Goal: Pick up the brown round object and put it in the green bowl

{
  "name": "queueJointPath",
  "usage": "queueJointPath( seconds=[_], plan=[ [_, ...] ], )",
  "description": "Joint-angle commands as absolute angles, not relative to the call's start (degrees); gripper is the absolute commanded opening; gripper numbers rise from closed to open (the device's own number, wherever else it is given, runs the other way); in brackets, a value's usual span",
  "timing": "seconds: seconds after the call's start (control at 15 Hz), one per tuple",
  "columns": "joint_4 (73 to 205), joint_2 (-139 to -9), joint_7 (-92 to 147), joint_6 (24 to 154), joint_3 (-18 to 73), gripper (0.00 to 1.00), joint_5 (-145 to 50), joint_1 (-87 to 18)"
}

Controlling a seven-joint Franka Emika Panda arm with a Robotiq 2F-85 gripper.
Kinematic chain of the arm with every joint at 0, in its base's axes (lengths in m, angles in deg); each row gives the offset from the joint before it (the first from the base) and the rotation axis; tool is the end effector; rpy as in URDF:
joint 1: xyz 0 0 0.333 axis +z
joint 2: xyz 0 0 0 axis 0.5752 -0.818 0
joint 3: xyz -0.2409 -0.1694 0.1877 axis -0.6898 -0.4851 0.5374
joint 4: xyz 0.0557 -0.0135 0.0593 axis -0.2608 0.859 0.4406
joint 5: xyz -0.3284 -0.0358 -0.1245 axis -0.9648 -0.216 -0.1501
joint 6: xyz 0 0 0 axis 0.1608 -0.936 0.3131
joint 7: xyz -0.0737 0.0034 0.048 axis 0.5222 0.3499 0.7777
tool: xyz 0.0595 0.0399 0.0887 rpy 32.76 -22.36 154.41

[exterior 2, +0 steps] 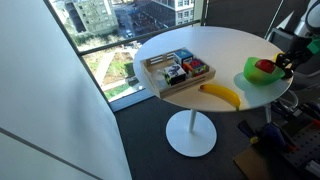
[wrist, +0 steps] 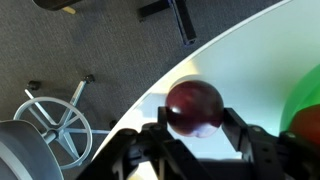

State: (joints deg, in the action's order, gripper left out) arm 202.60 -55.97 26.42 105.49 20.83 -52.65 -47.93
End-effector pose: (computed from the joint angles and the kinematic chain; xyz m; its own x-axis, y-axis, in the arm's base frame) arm 0.3459 -0.1467 0.2901 0.9369 -0.3449 -0.0577 -0.3419 -0.9381 0.0562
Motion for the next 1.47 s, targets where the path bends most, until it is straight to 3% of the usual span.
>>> queueJointPath(
  seconds=[0.0, 1.4],
  plan=[
    [203.1, -55.1, 24.7, 105.9, 20.5, 0.33, -52.0, -47.6],
    [202.1, -46.7, 26.0, 97.2, 22.4, 0.33, -54.5, -46.6]
  ],
)
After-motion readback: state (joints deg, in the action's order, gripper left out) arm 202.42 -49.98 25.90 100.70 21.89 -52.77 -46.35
